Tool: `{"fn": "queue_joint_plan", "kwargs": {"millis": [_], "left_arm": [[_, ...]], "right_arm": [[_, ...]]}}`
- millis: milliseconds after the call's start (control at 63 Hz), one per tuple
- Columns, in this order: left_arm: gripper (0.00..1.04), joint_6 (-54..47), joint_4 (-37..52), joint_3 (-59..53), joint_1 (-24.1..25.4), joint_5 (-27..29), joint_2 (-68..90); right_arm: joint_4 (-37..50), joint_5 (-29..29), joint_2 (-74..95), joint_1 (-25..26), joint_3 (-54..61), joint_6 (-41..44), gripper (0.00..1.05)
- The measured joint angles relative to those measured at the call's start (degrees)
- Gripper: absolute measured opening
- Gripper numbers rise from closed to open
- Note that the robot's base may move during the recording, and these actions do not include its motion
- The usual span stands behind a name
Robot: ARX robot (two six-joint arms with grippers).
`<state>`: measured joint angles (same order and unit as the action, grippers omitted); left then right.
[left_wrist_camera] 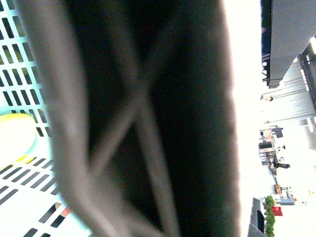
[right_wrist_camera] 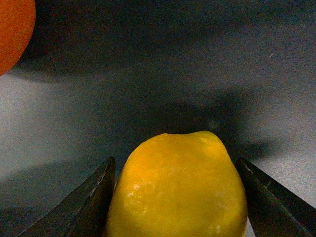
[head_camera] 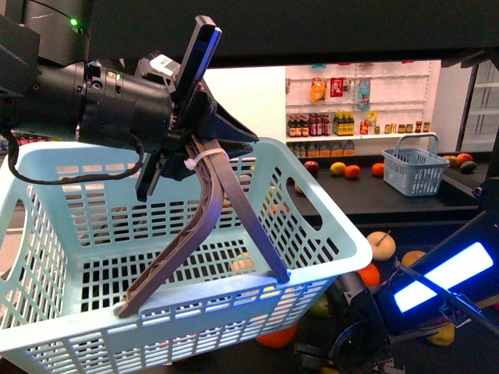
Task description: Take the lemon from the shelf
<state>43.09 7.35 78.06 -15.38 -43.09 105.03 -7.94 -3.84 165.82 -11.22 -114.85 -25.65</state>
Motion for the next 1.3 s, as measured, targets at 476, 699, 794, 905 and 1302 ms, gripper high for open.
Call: {"fn": "queue_joint_plan", "kwargs": {"millis": [476, 699, 794, 905, 1302], "left_arm": [[0.11, 0.0, 0.0, 0.0, 0.0, 0.0, 0.0], [0.11, 0.0, 0.0, 0.0, 0.0, 0.0, 0.0], [0.11, 0.0, 0.0, 0.0, 0.0, 0.0, 0.0], [0.11, 0.0, 0.0, 0.0, 0.0, 0.0, 0.0], [0.11, 0.0, 0.0, 0.0, 0.0, 0.0, 0.0]], "right_arm": [[3.7, 1.8, -4.8, 2.8, 9.3, 1.3, 0.63], [8.7, 0.3, -13.0, 7.5, 18.8, 6.0, 0.63], [11.1, -0.2, -18.5, 11.3, 22.6, 8.4, 0.63], [14.1, 0.1, -27.4, 16.0, 26.2, 11.6, 0.63], [15.4, 10.1, -52.2, 12.9, 27.2, 11.1, 0.63]]}}
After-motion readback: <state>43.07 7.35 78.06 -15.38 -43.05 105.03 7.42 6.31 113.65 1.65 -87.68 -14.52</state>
